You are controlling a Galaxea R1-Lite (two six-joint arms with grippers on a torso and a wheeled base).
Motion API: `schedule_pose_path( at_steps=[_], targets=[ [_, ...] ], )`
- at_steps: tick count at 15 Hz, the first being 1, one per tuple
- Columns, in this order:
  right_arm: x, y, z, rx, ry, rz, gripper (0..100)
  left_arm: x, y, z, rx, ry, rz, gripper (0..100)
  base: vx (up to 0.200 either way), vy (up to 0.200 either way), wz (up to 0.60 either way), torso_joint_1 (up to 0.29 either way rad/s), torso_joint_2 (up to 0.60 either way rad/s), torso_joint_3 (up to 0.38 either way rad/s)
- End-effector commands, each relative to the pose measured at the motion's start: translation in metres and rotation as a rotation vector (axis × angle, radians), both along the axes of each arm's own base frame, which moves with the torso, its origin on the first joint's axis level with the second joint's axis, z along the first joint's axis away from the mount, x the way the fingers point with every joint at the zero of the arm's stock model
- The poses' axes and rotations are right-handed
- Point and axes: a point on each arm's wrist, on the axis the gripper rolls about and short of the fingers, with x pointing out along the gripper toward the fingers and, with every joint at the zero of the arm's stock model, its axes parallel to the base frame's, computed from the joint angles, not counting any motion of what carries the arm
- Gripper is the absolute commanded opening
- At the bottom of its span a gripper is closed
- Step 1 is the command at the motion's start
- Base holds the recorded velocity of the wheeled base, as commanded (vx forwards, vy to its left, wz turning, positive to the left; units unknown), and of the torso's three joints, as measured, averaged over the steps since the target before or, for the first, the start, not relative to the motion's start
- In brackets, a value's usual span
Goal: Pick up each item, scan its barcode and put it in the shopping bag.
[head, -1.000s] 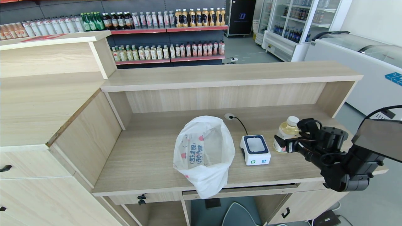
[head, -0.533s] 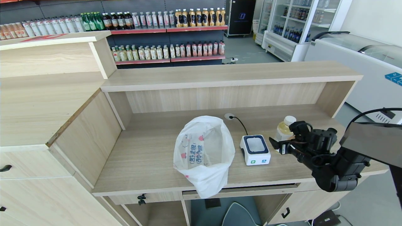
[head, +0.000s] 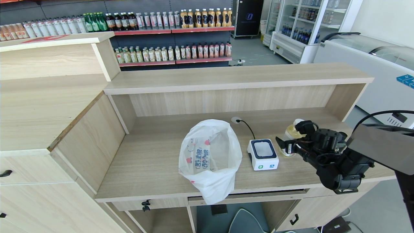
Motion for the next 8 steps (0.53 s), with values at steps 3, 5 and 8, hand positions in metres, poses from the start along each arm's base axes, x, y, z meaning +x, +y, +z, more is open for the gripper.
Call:
schedule_pose_path(
  at_steps=[3,5,8],
  targets=[
    [0.007,-0.010,-0.015,-0.024,0.017,-0.013,100,0.000,0.000,0.000,0.000,-0.001,0.002,100,0.000,0.000,0.00,0.000,0.00,0.000],
    [0.016,-0.009,-0.016,-0.021,-0.008,-0.004,100,0.000,0.000,0.000,0.000,-0.001,0.002,100,0.000,0.000,0.00,0.000,0.00,0.000],
    [0.030,-0.007,-0.010,-0.019,-0.020,0.025,100,0.000,0.000,0.000,-0.001,-0.001,0.002,100,0.000,0.000,0.00,0.000,0.00,0.000]
  ],
)
